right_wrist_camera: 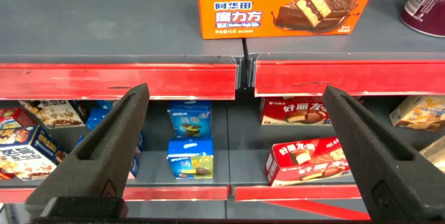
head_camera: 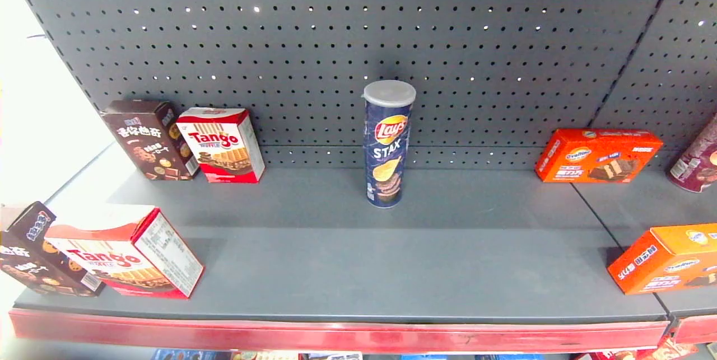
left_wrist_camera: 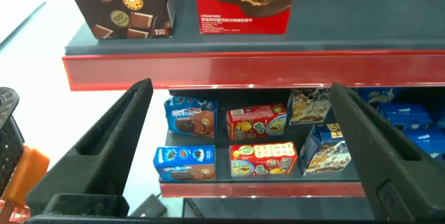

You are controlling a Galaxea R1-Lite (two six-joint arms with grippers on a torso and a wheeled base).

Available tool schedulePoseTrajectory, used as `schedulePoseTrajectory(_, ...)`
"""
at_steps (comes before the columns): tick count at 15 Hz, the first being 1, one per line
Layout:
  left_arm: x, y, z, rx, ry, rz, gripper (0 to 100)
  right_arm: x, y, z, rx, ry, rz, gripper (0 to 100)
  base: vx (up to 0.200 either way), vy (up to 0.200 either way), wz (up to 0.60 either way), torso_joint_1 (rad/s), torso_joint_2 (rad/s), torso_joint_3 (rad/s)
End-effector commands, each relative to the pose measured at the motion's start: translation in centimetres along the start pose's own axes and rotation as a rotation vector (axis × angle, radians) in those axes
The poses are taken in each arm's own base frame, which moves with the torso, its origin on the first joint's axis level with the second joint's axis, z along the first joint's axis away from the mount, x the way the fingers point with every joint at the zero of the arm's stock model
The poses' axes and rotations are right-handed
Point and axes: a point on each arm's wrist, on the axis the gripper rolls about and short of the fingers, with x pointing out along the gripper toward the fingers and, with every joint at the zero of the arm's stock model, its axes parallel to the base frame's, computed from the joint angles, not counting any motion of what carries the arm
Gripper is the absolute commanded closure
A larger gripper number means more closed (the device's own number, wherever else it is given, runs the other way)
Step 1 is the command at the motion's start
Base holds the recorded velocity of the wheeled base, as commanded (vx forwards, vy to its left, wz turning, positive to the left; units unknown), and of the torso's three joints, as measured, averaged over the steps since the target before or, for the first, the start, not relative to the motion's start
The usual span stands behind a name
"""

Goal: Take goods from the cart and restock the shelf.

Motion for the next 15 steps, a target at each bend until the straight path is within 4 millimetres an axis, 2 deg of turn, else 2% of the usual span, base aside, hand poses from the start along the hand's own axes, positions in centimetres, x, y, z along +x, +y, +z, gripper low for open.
schedulePoseTrajectory(1,0.01,0.00,0.01,0.000,0.000,0.000,0,0.01,0.00,0.01,0.000,0.001,0.000,0,0.000,0.000,0.00,0.000,0.00,0.000)
schedulePoseTrajectory(8,0.01,0.00,0.00,0.000,0.002,0.000,0,0.01,0.00,0.01,0.000,0.001,0.000,0,0.000,0.000,0.00,0.000,0.00,0.000)
schedulePoseTrajectory(15,0.01,0.00,0.01,0.000,0.000,-0.002,0,0.00,0.00,0.01,0.000,-0.001,-0.001,0,0.000,0.000,0.60,0.006,0.01,0.004)
